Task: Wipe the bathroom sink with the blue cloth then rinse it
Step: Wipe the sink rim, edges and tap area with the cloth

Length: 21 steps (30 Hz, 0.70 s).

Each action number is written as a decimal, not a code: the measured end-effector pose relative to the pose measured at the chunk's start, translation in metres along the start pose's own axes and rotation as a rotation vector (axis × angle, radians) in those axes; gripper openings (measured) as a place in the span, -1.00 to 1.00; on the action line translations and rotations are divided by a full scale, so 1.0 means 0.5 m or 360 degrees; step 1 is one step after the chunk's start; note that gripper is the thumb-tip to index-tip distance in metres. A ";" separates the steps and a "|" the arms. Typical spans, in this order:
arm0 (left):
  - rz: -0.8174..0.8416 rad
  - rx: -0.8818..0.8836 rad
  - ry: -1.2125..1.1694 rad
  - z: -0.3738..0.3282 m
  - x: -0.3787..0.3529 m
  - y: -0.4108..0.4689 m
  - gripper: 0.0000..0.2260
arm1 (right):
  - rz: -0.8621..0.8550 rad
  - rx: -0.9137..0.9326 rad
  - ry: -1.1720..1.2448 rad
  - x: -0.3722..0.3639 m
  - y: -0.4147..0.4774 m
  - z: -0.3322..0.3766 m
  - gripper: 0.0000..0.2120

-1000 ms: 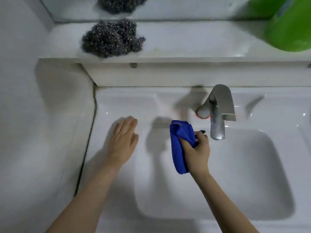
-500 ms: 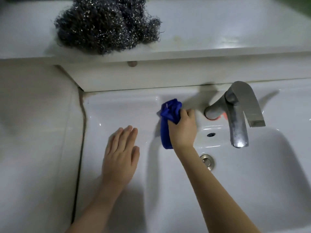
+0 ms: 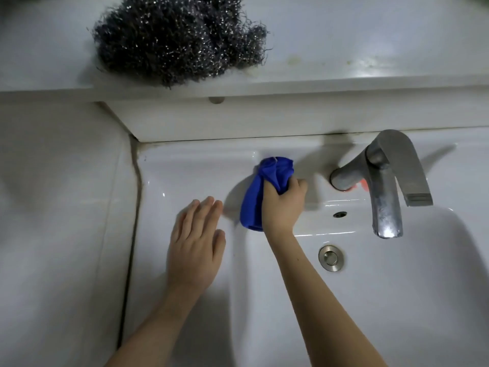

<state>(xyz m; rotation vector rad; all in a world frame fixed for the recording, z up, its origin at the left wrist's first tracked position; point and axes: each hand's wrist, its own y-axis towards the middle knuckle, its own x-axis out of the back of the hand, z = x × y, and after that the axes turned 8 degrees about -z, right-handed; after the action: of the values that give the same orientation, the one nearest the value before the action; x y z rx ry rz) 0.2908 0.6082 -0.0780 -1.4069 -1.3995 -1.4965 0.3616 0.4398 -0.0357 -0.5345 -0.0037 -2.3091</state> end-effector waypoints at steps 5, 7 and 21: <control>-0.0049 -0.0014 -0.0020 -0.002 -0.004 -0.001 -0.55 | -0.0053 -0.0163 0.0517 -0.016 -0.002 0.020 -0.76; -0.0039 -0.0023 -0.0013 -0.001 -0.005 -0.003 -0.55 | -0.0039 -0.0026 0.0520 -0.014 -0.009 0.010 -0.75; -0.0117 0.0029 -0.0068 -0.006 0.003 0.004 -0.56 | -0.0467 0.0483 -0.0924 0.124 0.067 -0.077 -0.88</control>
<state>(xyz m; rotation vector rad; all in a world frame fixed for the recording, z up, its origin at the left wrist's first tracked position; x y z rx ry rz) 0.2917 0.6052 -0.0757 -1.3972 -1.5019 -1.5041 0.3311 0.3675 -0.0526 -1.0766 -0.7402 -2.2820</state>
